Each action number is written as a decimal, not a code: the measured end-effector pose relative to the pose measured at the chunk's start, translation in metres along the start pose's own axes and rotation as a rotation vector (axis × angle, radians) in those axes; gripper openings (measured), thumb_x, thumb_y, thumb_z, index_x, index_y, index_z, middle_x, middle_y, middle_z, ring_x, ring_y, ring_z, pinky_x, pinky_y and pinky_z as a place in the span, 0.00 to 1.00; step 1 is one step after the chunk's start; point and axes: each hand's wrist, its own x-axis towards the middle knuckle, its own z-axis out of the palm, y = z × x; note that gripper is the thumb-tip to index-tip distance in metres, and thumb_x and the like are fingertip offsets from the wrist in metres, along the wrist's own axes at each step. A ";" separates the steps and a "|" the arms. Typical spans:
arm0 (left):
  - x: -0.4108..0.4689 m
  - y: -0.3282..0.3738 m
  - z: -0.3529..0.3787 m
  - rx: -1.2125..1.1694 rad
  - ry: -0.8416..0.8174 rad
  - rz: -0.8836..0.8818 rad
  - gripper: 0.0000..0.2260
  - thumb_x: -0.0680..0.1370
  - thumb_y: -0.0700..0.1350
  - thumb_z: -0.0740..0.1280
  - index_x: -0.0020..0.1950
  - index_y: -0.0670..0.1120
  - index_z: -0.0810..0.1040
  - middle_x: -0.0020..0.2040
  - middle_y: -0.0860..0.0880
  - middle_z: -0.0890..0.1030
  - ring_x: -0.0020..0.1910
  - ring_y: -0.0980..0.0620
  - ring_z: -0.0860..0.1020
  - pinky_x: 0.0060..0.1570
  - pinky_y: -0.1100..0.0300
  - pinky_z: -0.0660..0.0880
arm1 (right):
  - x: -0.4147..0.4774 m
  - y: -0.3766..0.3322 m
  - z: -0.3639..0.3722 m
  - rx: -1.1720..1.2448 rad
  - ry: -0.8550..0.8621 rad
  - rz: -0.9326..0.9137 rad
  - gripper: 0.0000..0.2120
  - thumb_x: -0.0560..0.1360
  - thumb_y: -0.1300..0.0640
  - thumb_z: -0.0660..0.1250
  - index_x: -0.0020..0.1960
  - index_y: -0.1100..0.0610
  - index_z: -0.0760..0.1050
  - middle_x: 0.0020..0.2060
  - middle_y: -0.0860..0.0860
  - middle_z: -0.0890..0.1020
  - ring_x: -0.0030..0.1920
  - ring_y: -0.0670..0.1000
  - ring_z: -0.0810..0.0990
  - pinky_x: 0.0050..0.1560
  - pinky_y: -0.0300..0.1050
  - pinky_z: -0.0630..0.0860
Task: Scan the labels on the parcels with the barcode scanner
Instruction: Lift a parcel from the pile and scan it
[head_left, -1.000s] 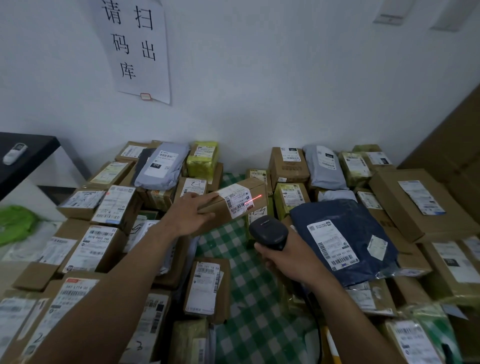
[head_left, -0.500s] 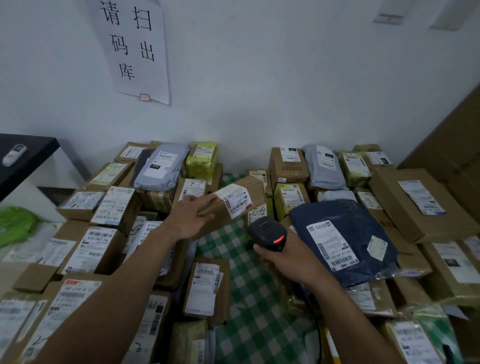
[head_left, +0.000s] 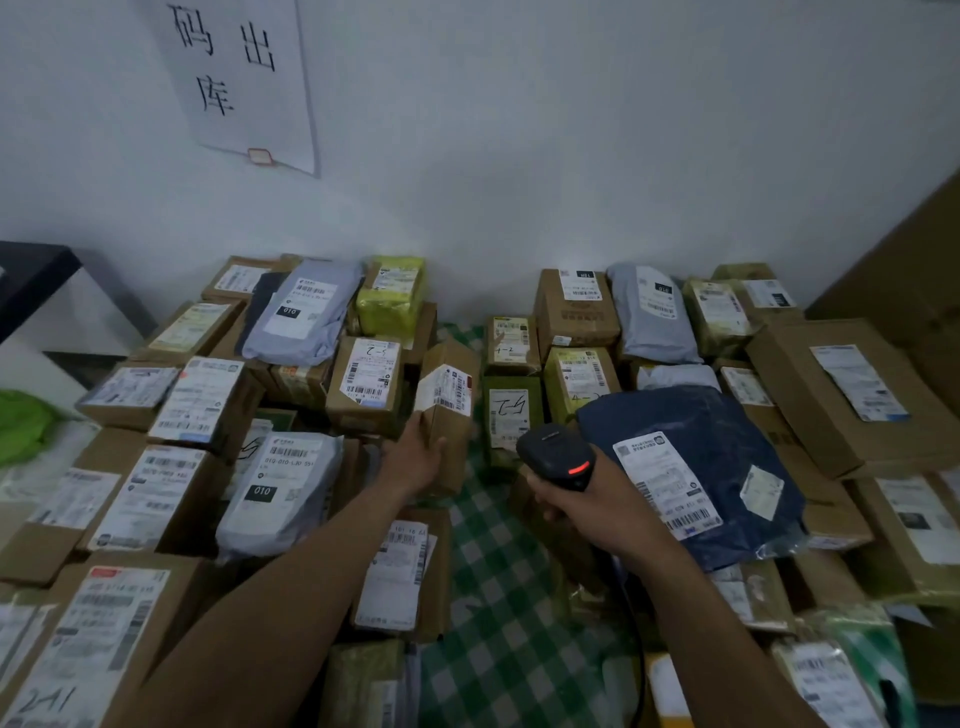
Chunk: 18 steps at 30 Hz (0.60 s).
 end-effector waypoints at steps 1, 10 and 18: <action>0.006 -0.006 0.005 0.033 -0.012 -0.027 0.29 0.85 0.57 0.60 0.83 0.53 0.55 0.79 0.41 0.65 0.77 0.36 0.64 0.75 0.38 0.60 | 0.003 0.001 0.000 -0.002 -0.005 0.007 0.21 0.75 0.50 0.78 0.65 0.46 0.75 0.47 0.47 0.87 0.41 0.47 0.87 0.43 0.40 0.78; 0.050 -0.048 0.025 0.012 -0.232 0.083 0.30 0.73 0.67 0.74 0.70 0.56 0.72 0.61 0.56 0.81 0.59 0.57 0.80 0.58 0.62 0.75 | 0.024 0.010 0.003 0.013 -0.038 0.034 0.14 0.77 0.56 0.76 0.57 0.43 0.77 0.45 0.45 0.87 0.38 0.46 0.86 0.35 0.33 0.77; 0.037 -0.037 0.047 0.311 0.009 0.163 0.23 0.79 0.55 0.62 0.73 0.52 0.72 0.72 0.48 0.73 0.68 0.45 0.74 0.66 0.56 0.75 | 0.032 0.020 -0.001 -0.015 -0.012 0.052 0.17 0.76 0.52 0.77 0.62 0.43 0.77 0.48 0.44 0.87 0.41 0.50 0.88 0.44 0.43 0.80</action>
